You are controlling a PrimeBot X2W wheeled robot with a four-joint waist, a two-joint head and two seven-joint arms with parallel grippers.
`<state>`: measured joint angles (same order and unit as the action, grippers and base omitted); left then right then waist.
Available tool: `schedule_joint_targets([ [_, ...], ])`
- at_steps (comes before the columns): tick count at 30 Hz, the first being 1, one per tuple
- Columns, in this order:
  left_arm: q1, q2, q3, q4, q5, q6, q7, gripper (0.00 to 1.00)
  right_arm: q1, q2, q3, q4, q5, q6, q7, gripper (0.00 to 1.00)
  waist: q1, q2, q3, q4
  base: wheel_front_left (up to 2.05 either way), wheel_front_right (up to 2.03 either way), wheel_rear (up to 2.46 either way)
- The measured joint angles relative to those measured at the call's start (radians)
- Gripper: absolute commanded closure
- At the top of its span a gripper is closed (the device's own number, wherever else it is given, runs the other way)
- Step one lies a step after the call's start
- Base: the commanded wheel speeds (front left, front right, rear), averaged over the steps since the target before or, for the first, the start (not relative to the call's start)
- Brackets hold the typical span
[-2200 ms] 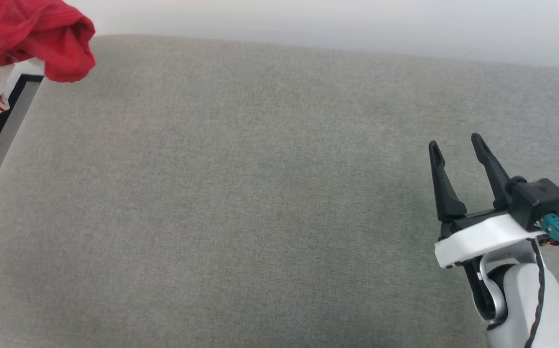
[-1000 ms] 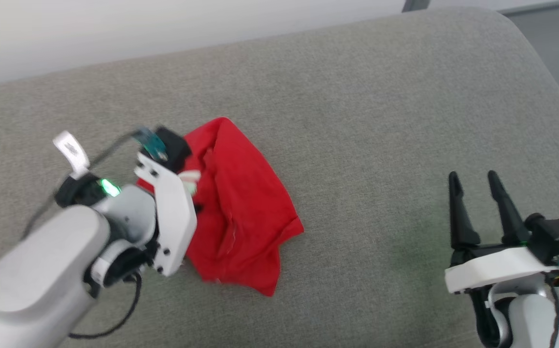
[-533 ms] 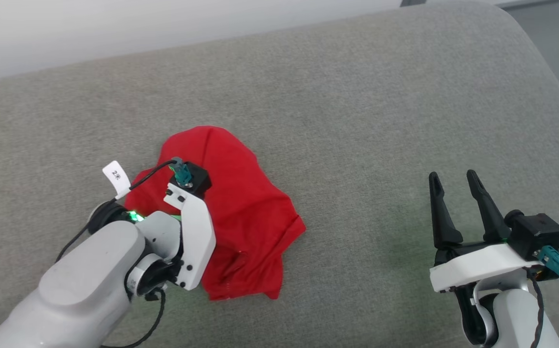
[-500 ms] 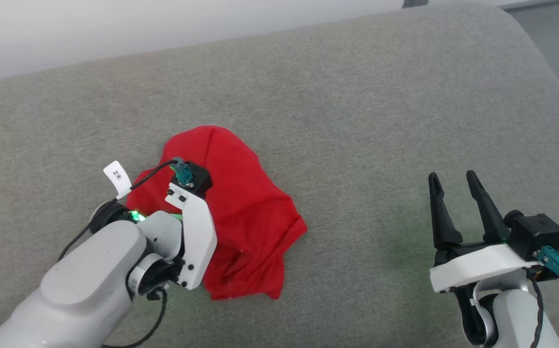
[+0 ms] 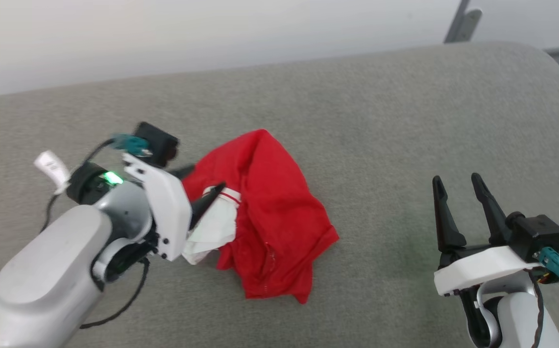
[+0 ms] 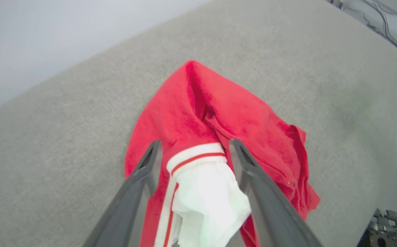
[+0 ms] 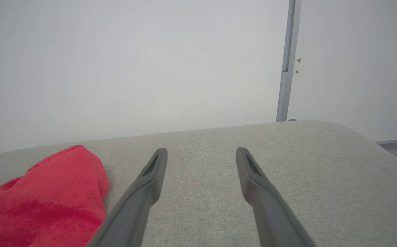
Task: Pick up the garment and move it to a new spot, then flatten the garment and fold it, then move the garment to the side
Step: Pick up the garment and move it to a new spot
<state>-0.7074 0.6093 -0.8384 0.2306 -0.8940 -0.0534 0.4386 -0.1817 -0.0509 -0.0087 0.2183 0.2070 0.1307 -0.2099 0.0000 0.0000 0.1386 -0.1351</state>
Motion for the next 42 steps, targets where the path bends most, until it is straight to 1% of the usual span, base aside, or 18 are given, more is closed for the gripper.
schedule_joint_targets([
  [5,0.058,0.030,0.062,-0.030,0.042,0.014,-0.211,0.00,0.010,0.000,-0.014,-0.008,-0.015,0.000,0.016,0.00,0.0000,0.0000,-0.034,0.042,0.00,0.00,0.00],
  [9,0.137,0.049,0.108,-0.032,0.049,0.049,-0.358,0.00,0.023,0.000,-0.020,-0.016,-0.024,0.000,0.030,0.00,0.0000,0.0000,-0.064,0.072,0.00,0.00,0.00],
  [12,0.199,0.061,0.144,-0.035,0.049,0.081,-0.455,0.00,0.033,0.000,-0.028,-0.021,-0.034,0.000,0.037,0.00,0.0000,0.0000,-0.086,0.091,0.00,0.00,0.00],
  [16,0.289,0.082,0.185,-0.035,0.040,0.114,-0.567,0.00,0.054,0.000,-0.043,-0.024,-0.037,0.000,0.051,0.00,0.0000,0.0000,-0.114,0.114,0.00,0.00,0.00],
  [17,0.332,0.087,0.204,-0.036,0.033,0.127,-0.618,0.00,0.061,0.000,-0.048,-0.025,-0.041,0.000,0.052,0.00,0.0000,0.0000,-0.127,0.124,0.00,0.00,0.00],
  [18,0.355,0.090,0.215,-0.036,0.029,0.134,-0.636,0.00,0.066,0.000,-0.047,-0.026,-0.041,0.000,0.052,0.00,0.0000,0.0001,-0.132,0.129,0.00,0.00,0.00],
  [21,0.417,0.095,0.257,-0.040,0.015,0.157,-0.676,0.00,0.073,-0.001,-0.052,-0.029,-0.041,0.000,0.052,0.00,-0.0001,0.0000,-0.144,0.141,0.00,0.00,0.00],
  [26,0.519,0.098,0.336,-0.059,0.023,0.168,-0.696,0.00,0.088,-0.005,-0.055,-0.029,-0.041,0.000,0.052,0.00,0.0000,0.0000,-0.159,0.152,0.00,0.00,0.00],
  [30,0.611,0.059,0.455,-0.118,0.054,0.183,-0.699,0.00,0.093,-0.008,-0.059,-0.029,-0.040,0.000,0.051,0.00,0.0000,0.0000,-0.171,0.157,0.00,0.00,0.00],
  [33,0.699,0.019,0.531,-0.147,0.092,0.182,-0.699,0.00,0.110,-0.009,-0.066,-0.029,-0.040,0.000,0.047,0.00,0.0000,0.0000,-0.181,0.164,0.00,0.00,0.00],
  [36,0.763,-0.014,0.597,-0.174,0.125,0.161,-0.699,0.00,0.118,-0.010,-0.074,-0.033,-0.036,0.000,0.042,0.00,0.0000,0.0000,-0.188,0.171,0.00,0.00,0.00],
  [42,0.851,-0.094,0.723,-0.191,0.187,0.089,-0.700,0.00,0.138,-0.012,-0.090,-0.039,-0.034,0.000,0.041,0.00,0.0000,0.0000,-0.198,0.186,0.00,0.00,0.00],
])
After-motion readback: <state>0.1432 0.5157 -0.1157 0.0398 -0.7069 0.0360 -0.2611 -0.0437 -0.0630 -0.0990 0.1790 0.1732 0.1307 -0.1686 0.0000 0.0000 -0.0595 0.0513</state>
